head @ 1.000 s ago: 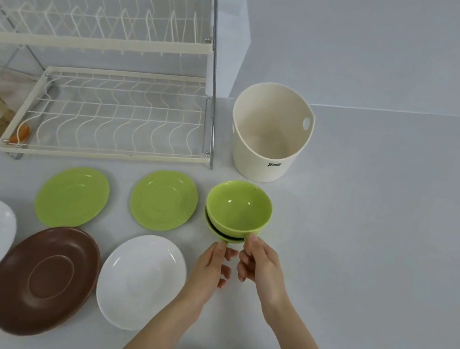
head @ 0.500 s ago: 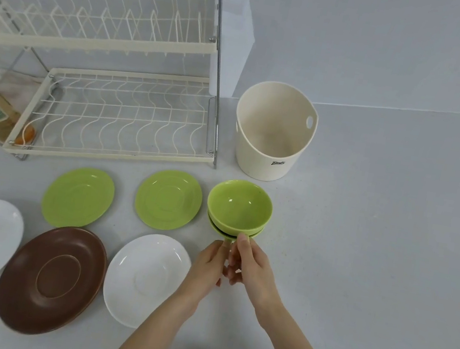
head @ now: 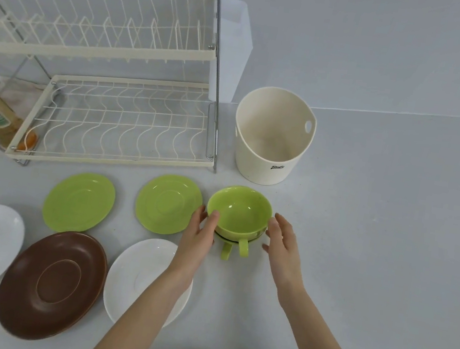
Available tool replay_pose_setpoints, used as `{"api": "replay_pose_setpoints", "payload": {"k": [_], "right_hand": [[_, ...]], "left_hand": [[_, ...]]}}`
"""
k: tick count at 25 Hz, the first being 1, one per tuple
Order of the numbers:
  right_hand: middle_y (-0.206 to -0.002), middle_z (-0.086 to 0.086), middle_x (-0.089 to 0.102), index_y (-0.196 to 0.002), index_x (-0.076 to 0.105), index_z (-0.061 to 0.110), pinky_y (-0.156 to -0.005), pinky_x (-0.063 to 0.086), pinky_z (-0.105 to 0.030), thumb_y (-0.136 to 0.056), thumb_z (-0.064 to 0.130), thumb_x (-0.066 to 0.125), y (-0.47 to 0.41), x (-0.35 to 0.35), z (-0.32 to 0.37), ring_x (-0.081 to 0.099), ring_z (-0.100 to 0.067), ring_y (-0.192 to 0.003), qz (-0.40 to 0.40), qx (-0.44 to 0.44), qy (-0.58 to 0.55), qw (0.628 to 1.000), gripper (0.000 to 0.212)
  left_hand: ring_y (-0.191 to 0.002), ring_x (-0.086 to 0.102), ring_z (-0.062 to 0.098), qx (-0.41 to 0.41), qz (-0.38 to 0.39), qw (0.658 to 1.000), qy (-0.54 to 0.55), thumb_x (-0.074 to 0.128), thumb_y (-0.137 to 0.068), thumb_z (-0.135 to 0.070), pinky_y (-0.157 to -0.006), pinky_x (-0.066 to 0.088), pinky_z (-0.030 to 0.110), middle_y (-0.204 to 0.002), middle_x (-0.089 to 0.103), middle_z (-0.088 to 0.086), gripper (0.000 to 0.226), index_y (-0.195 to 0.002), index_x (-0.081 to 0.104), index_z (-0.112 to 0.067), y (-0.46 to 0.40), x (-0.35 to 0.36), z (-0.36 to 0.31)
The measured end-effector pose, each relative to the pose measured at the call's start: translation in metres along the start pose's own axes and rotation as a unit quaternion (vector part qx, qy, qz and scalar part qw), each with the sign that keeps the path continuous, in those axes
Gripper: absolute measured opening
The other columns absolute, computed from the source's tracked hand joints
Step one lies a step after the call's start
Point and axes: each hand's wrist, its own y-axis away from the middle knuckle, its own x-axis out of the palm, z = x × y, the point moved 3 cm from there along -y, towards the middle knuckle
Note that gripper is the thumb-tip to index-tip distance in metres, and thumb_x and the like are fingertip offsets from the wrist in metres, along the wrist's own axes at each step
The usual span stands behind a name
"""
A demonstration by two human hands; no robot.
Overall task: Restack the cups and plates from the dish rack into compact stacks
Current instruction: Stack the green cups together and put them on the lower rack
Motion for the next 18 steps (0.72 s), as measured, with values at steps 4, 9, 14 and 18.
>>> {"api": "replay_pose_setpoints", "payload": {"k": [4, 9, 14, 18], "right_hand": [[-0.128, 0.005, 0.052, -0.133, 0.045, 0.022, -0.111, 0.035, -0.042, -0.095, 0.032, 0.037, -0.01, 0.009, 0.003, 0.045, -0.018, -0.127, 0.042, -0.004, 0.01, 0.999, 0.04], [-0.1, 0.016, 0.062, -0.098, 0.058, 0.038, -0.096, 0.048, -0.033, -0.094, 0.031, 0.043, -0.013, 0.007, 0.007, 0.058, -0.01, -0.102, 0.053, -0.024, -0.026, 0.998, 0.017], [-0.102, 0.009, 0.061, -0.108, 0.057, 0.032, -0.083, 0.051, -0.029, -0.093, 0.03, 0.047, -0.011, 0.008, 0.01, 0.057, -0.012, -0.097, 0.062, -0.007, -0.05, 0.997, 0.018], [-0.095, 0.01, 0.064, -0.096, 0.059, 0.035, -0.075, 0.052, -0.021, -0.092, 0.028, 0.049, -0.005, 0.013, 0.017, 0.06, -0.005, -0.089, 0.08, -0.032, -0.037, 0.996, 0.013]], "left_hand": [[-0.119, 0.051, 0.017, 0.012, 0.014, 1.0, -0.014, 0.047, -0.091, -0.024, -0.106, 0.041, 0.04, -0.135, 0.052, 0.001, 0.037, -0.128, 0.047, -0.019, -0.004, 0.004, -0.004], [-0.114, 0.055, 0.018, 0.02, 0.024, 0.999, 0.025, 0.048, -0.092, -0.024, -0.089, 0.051, 0.029, -0.134, 0.052, 0.002, 0.038, -0.129, 0.047, -0.017, -0.004, 0.003, -0.003], [-0.108, 0.057, 0.019, 0.035, 0.013, 0.999, 0.012, 0.042, -0.094, -0.017, -0.081, 0.054, 0.026, -0.129, 0.056, 0.009, 0.031, -0.124, 0.052, -0.014, -0.006, 0.001, -0.004], [-0.115, 0.057, 0.022, 0.04, 0.001, 0.999, 0.022, 0.041, -0.094, -0.016, -0.072, 0.056, 0.019, -0.13, 0.056, 0.008, 0.035, -0.127, 0.051, -0.017, -0.002, -0.008, -0.005]]}}
